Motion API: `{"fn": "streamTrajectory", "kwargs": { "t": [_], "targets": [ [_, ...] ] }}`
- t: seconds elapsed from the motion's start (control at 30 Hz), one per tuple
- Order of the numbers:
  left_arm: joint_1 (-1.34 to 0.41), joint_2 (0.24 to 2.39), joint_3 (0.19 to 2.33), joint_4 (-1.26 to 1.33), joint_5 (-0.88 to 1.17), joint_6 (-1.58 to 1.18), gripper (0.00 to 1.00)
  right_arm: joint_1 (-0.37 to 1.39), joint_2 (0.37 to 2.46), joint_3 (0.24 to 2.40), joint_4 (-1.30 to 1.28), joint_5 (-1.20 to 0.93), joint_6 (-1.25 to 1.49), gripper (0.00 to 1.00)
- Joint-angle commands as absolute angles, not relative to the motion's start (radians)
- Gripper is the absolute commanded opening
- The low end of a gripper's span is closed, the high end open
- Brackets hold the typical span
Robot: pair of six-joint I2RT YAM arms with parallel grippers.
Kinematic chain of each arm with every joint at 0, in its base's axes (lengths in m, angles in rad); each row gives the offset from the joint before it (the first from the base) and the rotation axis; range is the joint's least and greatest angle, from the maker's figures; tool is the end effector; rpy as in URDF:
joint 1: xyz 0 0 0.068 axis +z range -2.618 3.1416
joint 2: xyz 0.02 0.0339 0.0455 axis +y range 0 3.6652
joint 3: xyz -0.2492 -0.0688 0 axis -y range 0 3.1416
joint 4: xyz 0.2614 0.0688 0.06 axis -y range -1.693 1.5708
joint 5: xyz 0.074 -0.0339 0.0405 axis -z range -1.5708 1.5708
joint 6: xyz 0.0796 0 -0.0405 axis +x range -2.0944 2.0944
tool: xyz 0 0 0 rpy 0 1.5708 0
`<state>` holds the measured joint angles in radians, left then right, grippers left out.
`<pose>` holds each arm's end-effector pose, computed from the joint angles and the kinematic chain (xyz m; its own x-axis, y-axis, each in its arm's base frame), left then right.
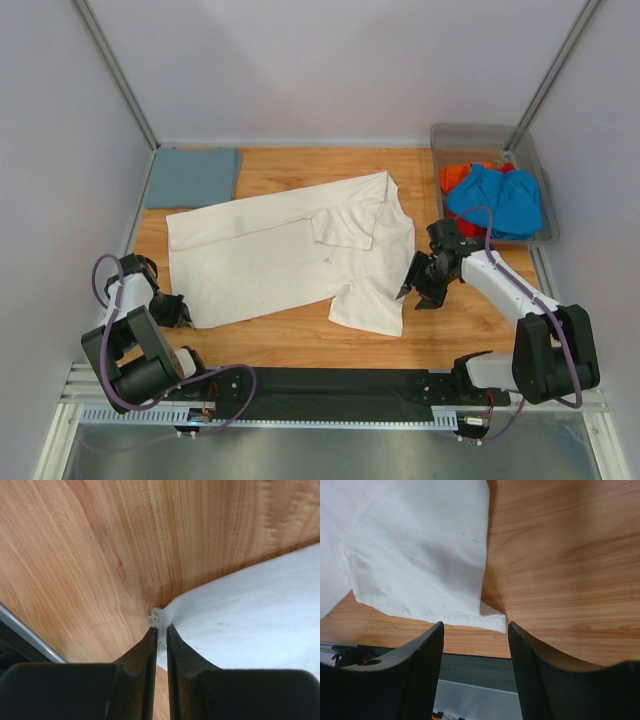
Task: Fold and stack the t-shirts
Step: Fold the tshirt
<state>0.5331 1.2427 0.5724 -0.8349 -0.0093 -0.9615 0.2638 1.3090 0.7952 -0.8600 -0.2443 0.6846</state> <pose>0.1649 0.0982 0.0808 -0.0747 -0.9962 -0.0451 -0.9959 0.0768 -0.0484 0.2288 0.0818 0.1297 -0.9223 0.3865 -0.0016 0.3673 0.8778 0.3075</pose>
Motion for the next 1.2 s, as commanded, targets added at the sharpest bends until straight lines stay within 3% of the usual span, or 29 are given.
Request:
{"fn": "streamTrajectory", "kwargs": {
  "t": [0.0,0.13,0.43,0.53,0.63,0.67,0.73,0.9,1.17],
  "targets": [
    [0.54,1.282,0.511,-0.778,-0.055,-0.956,0.15,0.249,1.313,0.802,-0.862,-0.193,0.713,0.55],
    [0.54,1.284,0.514,-0.782,-0.049,-0.951,0.0,0.235,1.35,0.772,-0.816,-0.224,0.719,0.52],
    [0.54,1.275,0.537,-0.807,-0.046,-0.934,0.0,0.261,1.414,0.71,-0.626,-0.305,0.736,0.51],
    [0.54,1.258,0.543,-0.825,-0.057,-0.931,0.0,0.273,1.43,0.687,-0.606,-0.337,0.758,0.42],
    [0.54,1.224,0.546,-0.834,-0.064,-0.931,0.0,0.278,1.404,0.654,-0.592,-0.356,0.785,0.22],
    [0.54,1.217,0.548,-0.839,-0.066,-0.933,0.0,0.278,1.372,0.646,-0.598,-0.351,0.787,0.11],
    [0.54,1.207,0.548,-0.856,-0.066,-0.934,0.0,0.278,1.33,0.637,-0.639,-0.339,0.79,0.0],
    [0.54,1.164,0.549,-0.891,-0.081,-0.971,0.0,0.275,1.187,0.635,-0.759,-0.272,0.79,0.0],
    [0.541,1.106,0.572,-0.942,-0.135,-0.986,0.0,0.229,1.207,0.672,-0.813,-0.268,0.747,0.0]
  ]
}}
